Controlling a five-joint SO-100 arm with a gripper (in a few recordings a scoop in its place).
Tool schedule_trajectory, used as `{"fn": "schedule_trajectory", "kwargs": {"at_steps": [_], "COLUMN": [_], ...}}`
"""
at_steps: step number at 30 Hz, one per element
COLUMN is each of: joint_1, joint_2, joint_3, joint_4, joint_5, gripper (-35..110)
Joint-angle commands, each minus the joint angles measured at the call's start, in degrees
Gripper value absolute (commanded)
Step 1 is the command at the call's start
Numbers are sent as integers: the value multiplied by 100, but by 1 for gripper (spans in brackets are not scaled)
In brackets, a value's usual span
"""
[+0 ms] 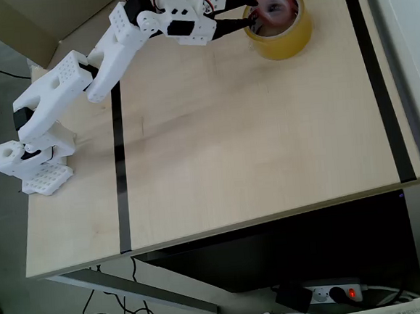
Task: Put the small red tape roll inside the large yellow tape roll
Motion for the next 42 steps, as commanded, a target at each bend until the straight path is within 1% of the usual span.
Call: {"fn": "schedule_trajectory", "kwargs": {"at_steps": [1,5,7,11,12,15,16,17,18,26,31,33,34,36,38,40,42], "joint_1": [79,141,193,396,457,694,782,888,976,1143,914,905,1002,1248,1600,1846,1837], "joint_2": [431,571,782,1441,1635,2268,2602,3384,3797,6636,8754,9545,10011,11145,12270,12674,12946], "joint_3": [-519,-519,-519,-519,-510,-510,-176,853,1310,3472,5449,6425,7128,8903,10854,12129,13254], "joint_4": [-62,185,571,1925,2312,3428,3498,3489,3489,3489,3489,3349,3120,2206,949,360,-246], "joint_5": [26,26,44,35,26,26,62,79,88,237,404,615,633,642,642,642,650], "gripper": [17,19,19,2,0,0,0,0,0,0,0,0,0,0,0,0,0]}}
